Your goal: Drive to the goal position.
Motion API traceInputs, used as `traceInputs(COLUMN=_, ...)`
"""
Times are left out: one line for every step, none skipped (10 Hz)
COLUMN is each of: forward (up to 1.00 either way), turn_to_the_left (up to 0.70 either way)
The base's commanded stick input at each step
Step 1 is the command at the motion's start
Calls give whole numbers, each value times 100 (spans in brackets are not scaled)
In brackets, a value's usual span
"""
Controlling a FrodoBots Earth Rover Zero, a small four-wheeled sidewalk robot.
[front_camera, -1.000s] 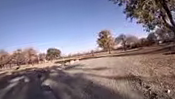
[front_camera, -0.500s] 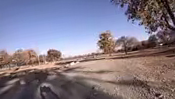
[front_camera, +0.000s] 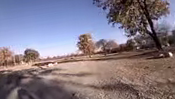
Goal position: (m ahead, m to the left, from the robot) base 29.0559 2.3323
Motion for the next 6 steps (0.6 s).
traceInputs(forward=50, turn_to_the_left=0)
traceInputs(forward=50, turn_to_the_left=0)
traceInputs(forward=50, turn_to_the_left=0)
traceInputs(forward=50, turn_to_the_left=0)
traceInputs(forward=50, turn_to_the_left=0)
traceInputs(forward=50, turn_to_the_left=0)
